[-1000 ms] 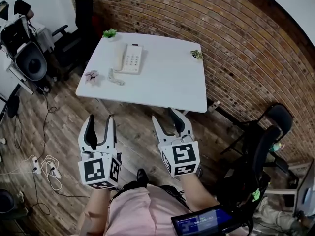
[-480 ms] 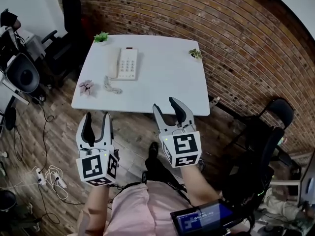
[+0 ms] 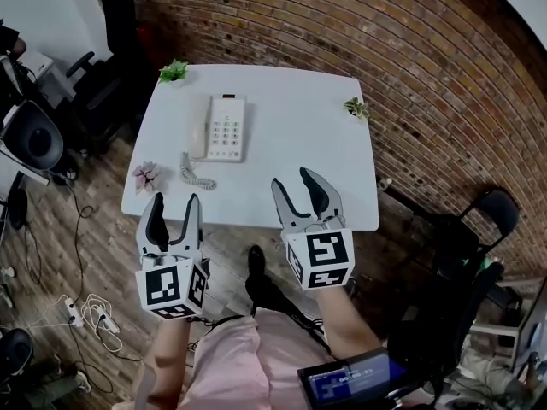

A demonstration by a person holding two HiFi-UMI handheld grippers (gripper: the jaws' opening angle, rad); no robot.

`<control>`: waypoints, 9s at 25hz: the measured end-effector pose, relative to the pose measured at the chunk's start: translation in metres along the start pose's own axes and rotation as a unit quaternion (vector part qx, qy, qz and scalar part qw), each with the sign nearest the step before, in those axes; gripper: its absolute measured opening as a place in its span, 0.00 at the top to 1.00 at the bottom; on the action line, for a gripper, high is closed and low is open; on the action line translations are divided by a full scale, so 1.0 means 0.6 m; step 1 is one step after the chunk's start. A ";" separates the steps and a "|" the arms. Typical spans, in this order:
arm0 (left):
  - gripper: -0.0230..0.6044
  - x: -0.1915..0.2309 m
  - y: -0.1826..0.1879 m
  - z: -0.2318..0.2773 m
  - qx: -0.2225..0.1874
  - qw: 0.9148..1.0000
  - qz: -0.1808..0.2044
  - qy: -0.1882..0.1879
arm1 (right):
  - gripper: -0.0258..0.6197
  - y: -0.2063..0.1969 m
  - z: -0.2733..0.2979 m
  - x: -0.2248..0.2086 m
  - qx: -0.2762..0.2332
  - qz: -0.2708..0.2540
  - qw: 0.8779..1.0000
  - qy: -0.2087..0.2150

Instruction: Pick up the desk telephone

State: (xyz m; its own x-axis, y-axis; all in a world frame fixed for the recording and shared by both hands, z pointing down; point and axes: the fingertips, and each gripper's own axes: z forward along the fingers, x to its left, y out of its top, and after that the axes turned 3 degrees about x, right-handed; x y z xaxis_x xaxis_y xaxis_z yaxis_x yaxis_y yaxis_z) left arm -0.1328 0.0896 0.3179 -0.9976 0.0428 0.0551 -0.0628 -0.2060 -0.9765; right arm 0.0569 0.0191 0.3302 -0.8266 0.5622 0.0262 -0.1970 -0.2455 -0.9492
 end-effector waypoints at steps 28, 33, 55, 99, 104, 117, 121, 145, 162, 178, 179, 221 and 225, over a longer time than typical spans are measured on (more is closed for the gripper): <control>0.48 0.068 0.085 0.340 0.020 1.000 0.019 0.012 | 0.62 0.090 0.317 -0.110 0.004 0.021 0.999 0.024; 0.47 0.077 0.057 0.386 0.047 0.999 0.014 -0.008 | 0.61 0.076 0.355 -0.098 0.024 0.027 0.999 0.027; 0.39 0.113 -0.164 0.562 0.233 0.964 -0.053 -0.114 | 0.52 -0.096 0.523 -0.047 0.172 0.112 0.978 0.027; 0.44 0.094 -0.194 0.549 0.215 0.954 -0.130 -0.166 | 0.36 -0.130 0.513 -0.017 0.201 0.138 0.964 0.107; 0.44 0.091 -0.178 0.533 0.178 0.962 -0.117 -0.170 | 0.29 -0.130 0.497 -0.012 0.198 0.160 0.952 0.170; 0.44 0.070 -0.151 0.504 0.107 0.972 -0.084 -0.189 | 0.22 -0.172 0.517 0.038 0.230 0.248 0.893 0.298; 0.44 0.065 -0.152 0.502 0.105 0.973 -0.083 -0.190 | 0.28 -0.174 0.520 0.064 0.237 0.268 0.868 0.345; 0.21 0.043 -0.212 0.470 0.225 0.871 -0.262 -0.350 | 0.63 -0.141 0.515 0.054 0.156 0.345 0.828 0.414; 0.33 0.021 -0.183 0.474 0.194 0.859 -0.268 -0.392 | 0.63 -0.113 0.467 0.043 0.120 0.360 0.824 0.420; 0.19 0.019 -0.181 0.442 0.212 0.809 -0.319 -0.445 | 0.63 -0.095 0.433 0.014 0.078 0.388 0.818 0.417; 0.19 0.016 -0.182 0.440 0.215 0.805 -0.318 -0.452 | 0.63 -0.094 0.433 0.015 0.077 0.390 0.816 0.419; 0.26 -0.070 -0.124 0.395 0.240 0.785 -0.277 -0.500 | 0.60 -0.040 0.398 0.005 0.110 0.363 0.841 0.385; 0.26 -0.079 -0.109 0.384 0.236 0.785 -0.274 -0.503 | 0.58 -0.029 0.382 0.001 0.115 0.350 0.851 0.374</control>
State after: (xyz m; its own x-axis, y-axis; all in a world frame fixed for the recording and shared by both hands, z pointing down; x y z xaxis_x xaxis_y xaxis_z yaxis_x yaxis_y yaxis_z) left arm -0.0887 -0.1244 0.4272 -0.3219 -0.4929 0.8083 -0.2578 -0.7759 -0.5758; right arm -0.0611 -0.1574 0.4189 -0.2333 0.5396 -0.8090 0.0370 -0.8264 -0.5619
